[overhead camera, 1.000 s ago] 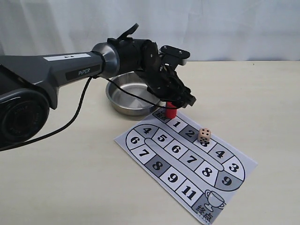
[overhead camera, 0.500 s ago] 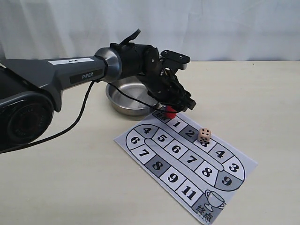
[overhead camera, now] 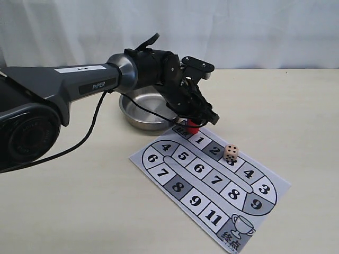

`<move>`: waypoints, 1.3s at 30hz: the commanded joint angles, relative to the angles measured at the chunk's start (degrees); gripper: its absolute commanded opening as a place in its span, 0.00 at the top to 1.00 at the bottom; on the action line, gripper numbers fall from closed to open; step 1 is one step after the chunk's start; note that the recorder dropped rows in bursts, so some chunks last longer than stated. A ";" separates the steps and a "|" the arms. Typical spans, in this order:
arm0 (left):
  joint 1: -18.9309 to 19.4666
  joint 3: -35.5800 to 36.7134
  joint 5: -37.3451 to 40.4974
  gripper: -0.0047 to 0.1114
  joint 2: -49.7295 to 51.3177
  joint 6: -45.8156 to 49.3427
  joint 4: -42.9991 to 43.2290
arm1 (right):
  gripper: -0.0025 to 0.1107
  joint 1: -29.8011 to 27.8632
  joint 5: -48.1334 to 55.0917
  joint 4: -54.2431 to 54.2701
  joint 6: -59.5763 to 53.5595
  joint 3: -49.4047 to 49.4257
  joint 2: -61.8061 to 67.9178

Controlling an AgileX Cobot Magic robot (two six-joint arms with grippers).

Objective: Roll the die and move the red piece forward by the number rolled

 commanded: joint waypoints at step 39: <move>-3.28 -0.07 4.89 0.96 0.81 1.68 0.69 | 0.94 -0.17 -0.18 0.03 0.01 0.19 -0.30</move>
